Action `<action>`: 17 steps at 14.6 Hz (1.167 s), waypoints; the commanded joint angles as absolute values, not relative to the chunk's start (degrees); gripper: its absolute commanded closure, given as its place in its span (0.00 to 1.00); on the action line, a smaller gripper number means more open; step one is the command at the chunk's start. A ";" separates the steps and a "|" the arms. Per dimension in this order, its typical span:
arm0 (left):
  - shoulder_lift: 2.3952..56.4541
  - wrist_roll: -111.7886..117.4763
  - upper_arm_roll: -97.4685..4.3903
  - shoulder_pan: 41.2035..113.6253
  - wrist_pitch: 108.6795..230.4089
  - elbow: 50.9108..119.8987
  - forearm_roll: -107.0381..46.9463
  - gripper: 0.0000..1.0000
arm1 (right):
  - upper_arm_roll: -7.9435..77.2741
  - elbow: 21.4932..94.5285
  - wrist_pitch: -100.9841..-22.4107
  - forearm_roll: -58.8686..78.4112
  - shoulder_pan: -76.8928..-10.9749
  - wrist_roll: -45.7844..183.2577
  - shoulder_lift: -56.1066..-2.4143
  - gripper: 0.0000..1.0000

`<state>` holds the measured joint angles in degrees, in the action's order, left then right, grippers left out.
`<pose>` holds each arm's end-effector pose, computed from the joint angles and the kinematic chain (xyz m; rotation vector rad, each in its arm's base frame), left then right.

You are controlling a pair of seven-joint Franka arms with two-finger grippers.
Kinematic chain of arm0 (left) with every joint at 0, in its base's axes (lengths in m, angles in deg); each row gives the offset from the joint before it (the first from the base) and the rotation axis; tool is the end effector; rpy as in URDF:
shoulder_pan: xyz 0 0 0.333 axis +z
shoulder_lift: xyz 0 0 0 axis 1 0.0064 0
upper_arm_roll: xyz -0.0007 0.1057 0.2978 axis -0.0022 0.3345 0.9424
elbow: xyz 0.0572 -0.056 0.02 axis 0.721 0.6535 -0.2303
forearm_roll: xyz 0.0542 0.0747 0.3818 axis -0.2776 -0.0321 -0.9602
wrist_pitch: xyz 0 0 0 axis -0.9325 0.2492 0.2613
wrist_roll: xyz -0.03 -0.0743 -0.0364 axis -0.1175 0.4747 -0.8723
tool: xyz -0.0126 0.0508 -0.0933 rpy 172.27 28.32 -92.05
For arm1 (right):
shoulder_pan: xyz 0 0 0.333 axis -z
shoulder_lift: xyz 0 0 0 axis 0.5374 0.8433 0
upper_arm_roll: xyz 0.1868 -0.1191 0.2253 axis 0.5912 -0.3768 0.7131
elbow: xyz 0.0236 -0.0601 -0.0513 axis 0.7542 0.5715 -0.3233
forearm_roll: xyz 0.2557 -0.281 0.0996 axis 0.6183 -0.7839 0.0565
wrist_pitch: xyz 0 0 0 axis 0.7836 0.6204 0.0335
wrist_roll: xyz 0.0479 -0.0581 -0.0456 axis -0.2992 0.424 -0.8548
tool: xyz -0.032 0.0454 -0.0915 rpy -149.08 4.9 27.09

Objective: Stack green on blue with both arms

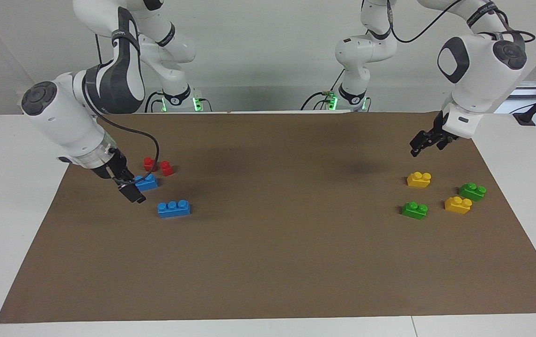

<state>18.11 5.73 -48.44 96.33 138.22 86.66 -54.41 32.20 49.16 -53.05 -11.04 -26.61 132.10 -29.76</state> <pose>0.5484 0.0155 0.4936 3.1070 0.3981 -0.0577 0.6367 -0.0049 0.4614 -2.5853 1.4857 0.1415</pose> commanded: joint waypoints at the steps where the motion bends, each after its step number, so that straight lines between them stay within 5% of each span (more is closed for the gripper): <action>1: 19.36 -3.30 -48.78 96.84 142.50 88.00 -54.22 0.00 | 32.47 52.34 -56.68 -8.34 -26.27 135.35 -30.01 0.00; 17: 33.86 -42.36 -48.78 97.10 167.48 86.87 -54.04 0.00 | 32.39 56.30 -59.94 -0.08 -25.04 138.35 -25.88 0.00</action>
